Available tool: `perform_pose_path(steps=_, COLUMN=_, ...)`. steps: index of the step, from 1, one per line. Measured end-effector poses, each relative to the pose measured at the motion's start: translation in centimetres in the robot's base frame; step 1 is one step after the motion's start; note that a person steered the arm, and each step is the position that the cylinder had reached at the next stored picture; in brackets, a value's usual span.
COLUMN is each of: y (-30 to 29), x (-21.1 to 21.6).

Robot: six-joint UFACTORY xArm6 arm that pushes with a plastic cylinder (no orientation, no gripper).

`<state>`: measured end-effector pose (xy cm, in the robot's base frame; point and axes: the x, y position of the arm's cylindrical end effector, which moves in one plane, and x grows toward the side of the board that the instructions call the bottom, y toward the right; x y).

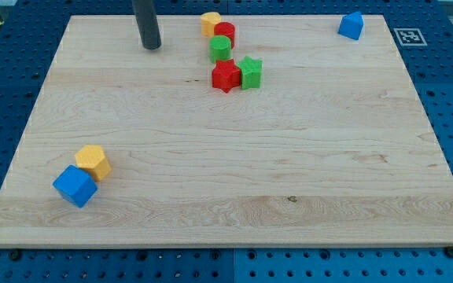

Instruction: Put the yellow heart to the right of the red circle

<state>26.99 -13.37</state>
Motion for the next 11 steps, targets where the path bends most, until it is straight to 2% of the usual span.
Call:
perform_pose_path(steps=2, y=0.5, x=-0.1)
perform_pose_path(steps=3, y=2.2, x=-3.3)
perform_pose_path(steps=5, y=9.7, x=-6.4)
perform_pose_path(steps=8, y=14.6, x=-6.6)
perform_pose_path(steps=11, y=18.5, x=-3.5)
